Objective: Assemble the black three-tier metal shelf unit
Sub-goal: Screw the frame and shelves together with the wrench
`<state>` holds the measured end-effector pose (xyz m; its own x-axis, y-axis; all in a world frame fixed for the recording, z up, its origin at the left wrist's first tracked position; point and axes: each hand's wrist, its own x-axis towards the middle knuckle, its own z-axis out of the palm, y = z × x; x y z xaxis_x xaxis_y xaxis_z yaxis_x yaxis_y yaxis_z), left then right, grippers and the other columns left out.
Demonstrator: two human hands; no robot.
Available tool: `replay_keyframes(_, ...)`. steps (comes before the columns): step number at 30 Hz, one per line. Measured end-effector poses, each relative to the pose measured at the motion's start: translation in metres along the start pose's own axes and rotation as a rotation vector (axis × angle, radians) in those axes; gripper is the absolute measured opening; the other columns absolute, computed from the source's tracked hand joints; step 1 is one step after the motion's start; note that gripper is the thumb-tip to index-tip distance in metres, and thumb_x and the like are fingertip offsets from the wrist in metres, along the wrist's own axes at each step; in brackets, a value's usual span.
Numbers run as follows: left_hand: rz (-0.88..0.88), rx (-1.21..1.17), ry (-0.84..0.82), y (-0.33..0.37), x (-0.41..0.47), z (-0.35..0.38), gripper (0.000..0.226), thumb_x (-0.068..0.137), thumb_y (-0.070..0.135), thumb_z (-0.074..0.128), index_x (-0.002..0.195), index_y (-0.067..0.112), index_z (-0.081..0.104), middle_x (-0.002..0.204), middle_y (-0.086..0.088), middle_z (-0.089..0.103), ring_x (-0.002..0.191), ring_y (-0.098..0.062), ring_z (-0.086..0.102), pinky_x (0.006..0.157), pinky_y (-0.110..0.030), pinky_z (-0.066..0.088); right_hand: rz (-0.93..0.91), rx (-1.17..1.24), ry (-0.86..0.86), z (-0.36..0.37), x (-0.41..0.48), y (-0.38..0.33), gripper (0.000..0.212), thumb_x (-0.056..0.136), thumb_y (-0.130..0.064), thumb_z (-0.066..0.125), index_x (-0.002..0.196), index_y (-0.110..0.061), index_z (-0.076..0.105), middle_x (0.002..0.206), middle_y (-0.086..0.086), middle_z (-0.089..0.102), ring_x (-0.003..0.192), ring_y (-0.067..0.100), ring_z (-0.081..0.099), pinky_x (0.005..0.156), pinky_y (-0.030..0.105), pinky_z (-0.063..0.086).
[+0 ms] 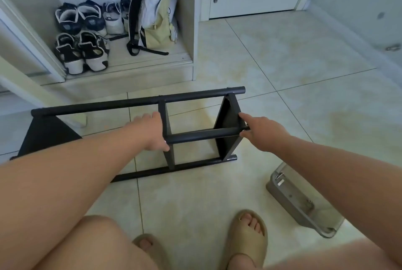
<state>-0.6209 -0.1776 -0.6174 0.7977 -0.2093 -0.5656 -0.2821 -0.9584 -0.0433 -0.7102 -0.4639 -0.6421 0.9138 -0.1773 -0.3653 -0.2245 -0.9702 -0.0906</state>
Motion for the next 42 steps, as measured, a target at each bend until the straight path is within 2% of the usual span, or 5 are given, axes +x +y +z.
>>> replay_keyframes(6,-0.030,0.118,0.120,-0.028,0.012,0.027,0.009,0.093,0.016,0.057,0.098,0.023,0.054,0.089,0.001,0.055,0.079,-0.017,0.057,0.066,-0.031,0.044,-0.059,-0.028,0.015,0.002,0.015,0.007,0.071,0.102,-0.033,0.053,0.159,-0.033,0.011,0.135,-0.002,0.053,0.125,0.026,0.046,0.085,0.044,0.052)
replay_keyframes(13,0.010,0.056,0.384,-0.023,0.011,0.020,0.017,0.093,0.006,0.053,0.097,0.020,0.045,0.090,-0.001,0.054,0.079,-0.021,0.055,0.063,-0.035,0.045,0.034,0.036,0.197,-0.007,0.019,0.011,0.044,0.105,-0.019,0.043,0.147,-0.032,0.039,0.130,-0.001,0.052,0.123,0.023,0.046,0.072,0.036,0.042)
replay_keyframes(19,0.097,-0.015,0.498,-0.016,0.021,0.016,0.030,0.091,0.003,0.054,0.107,0.020,0.035,0.094,-0.003,0.051,0.081,-0.024,0.051,0.063,-0.037,0.039,0.051,0.273,0.339,-0.009,0.028,0.013,0.042,0.103,-0.011,0.044,0.143,-0.023,0.051,0.143,-0.002,0.048,0.139,0.019,0.035,0.093,0.037,0.046)
replay_keyframes(27,0.097,-0.047,0.546,-0.034,0.099,0.029,0.023,0.091,0.002,0.054,0.107,0.017,0.048,0.103,-0.005,0.042,0.079,-0.024,0.047,0.069,-0.035,0.038,-0.043,0.284,0.204,0.023,0.089,-0.007,0.069,0.105,-0.037,0.047,0.162,-0.024,0.010,0.170,-0.001,-0.002,0.155,0.028,-0.015,0.124,0.043,0.005)
replay_keyframes(42,-0.073,-0.095,0.546,-0.043,0.237,0.071,0.036,0.080,-0.007,0.052,0.110,0.013,0.052,0.119,-0.011,0.049,0.106,-0.033,0.048,0.107,-0.052,0.034,0.001,0.127,0.104,0.092,0.228,-0.043,0.074,0.103,-0.059,0.031,0.161,-0.032,-0.007,0.168,-0.003,-0.020,0.155,0.021,-0.015,0.125,0.048,-0.003)
